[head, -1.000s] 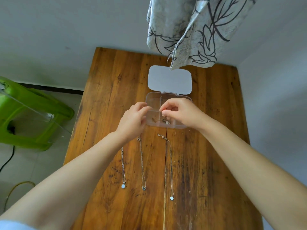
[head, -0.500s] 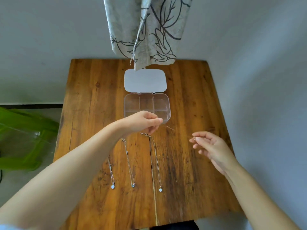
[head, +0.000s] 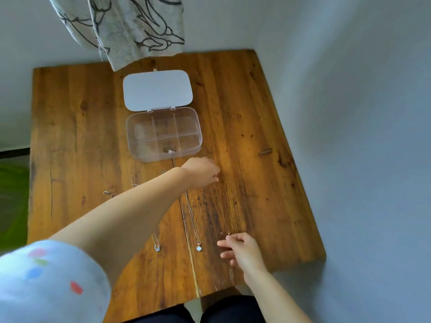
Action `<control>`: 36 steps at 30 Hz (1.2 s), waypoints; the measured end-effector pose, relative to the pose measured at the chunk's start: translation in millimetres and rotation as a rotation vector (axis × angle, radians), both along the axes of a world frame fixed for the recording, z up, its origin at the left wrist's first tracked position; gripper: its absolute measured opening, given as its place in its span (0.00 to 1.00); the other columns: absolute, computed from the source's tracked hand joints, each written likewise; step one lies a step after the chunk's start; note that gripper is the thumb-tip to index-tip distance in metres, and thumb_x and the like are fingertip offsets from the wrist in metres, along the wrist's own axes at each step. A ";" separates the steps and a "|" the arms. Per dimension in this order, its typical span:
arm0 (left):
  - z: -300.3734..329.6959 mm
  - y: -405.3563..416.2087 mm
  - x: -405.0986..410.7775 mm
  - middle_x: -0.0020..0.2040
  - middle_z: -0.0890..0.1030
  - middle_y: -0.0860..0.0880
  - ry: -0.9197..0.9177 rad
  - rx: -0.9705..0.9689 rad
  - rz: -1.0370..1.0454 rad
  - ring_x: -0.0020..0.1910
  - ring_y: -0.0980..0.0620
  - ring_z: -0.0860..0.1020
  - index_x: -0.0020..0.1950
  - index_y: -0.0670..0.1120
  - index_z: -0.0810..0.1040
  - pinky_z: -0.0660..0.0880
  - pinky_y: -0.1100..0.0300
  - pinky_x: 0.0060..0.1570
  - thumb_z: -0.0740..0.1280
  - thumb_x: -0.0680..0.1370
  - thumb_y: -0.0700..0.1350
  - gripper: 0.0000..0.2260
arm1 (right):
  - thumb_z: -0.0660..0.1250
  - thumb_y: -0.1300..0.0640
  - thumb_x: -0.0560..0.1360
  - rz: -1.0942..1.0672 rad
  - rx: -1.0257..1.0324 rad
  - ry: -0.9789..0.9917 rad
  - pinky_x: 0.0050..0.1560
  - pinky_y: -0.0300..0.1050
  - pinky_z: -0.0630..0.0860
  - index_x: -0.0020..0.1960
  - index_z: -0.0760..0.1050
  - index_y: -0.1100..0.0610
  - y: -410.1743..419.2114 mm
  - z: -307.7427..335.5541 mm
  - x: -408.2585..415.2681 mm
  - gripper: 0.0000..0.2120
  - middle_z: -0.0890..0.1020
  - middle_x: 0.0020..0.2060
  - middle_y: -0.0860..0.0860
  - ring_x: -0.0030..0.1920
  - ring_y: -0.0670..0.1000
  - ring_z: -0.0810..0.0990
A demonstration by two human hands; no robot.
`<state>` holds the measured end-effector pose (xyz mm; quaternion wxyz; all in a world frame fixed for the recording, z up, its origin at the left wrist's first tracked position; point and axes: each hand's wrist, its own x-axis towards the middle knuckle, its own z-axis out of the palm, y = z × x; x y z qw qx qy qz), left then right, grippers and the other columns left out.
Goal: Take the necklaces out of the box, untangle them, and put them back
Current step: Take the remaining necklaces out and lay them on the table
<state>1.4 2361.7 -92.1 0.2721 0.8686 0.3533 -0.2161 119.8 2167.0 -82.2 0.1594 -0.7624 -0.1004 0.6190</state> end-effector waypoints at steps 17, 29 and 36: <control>-19.7 -35.2 -22.8 0.64 0.70 0.44 -0.223 0.273 0.152 0.62 0.45 0.69 0.67 0.45 0.66 0.69 0.53 0.59 0.58 0.80 0.46 0.16 | 0.60 0.44 0.78 0.693 -0.012 -0.403 0.43 0.43 0.81 0.42 0.74 0.50 -3.4 -6.1 17.6 0.12 0.83 0.37 0.45 0.36 0.45 0.81; -10.6 -25.9 -158.7 0.49 0.80 0.41 -0.245 0.564 0.603 0.47 0.38 0.77 0.51 0.42 0.79 0.74 0.49 0.40 0.71 0.72 0.40 0.09 | 0.55 0.61 0.81 1.064 0.656 -0.393 0.55 0.45 0.77 0.60 0.77 0.55 200.2 37.0 -55.4 0.14 0.80 0.57 0.49 0.51 0.51 0.80; -19.6 -12.6 -156.5 0.39 0.80 0.43 -0.341 0.547 0.644 0.37 0.41 0.74 0.45 0.42 0.81 0.70 0.51 0.34 0.68 0.75 0.41 0.03 | 0.58 0.67 0.77 1.622 0.550 -0.565 0.60 0.52 0.76 0.65 0.74 0.52 258.9 -6.4 -101.2 0.20 0.78 0.64 0.53 0.62 0.57 0.77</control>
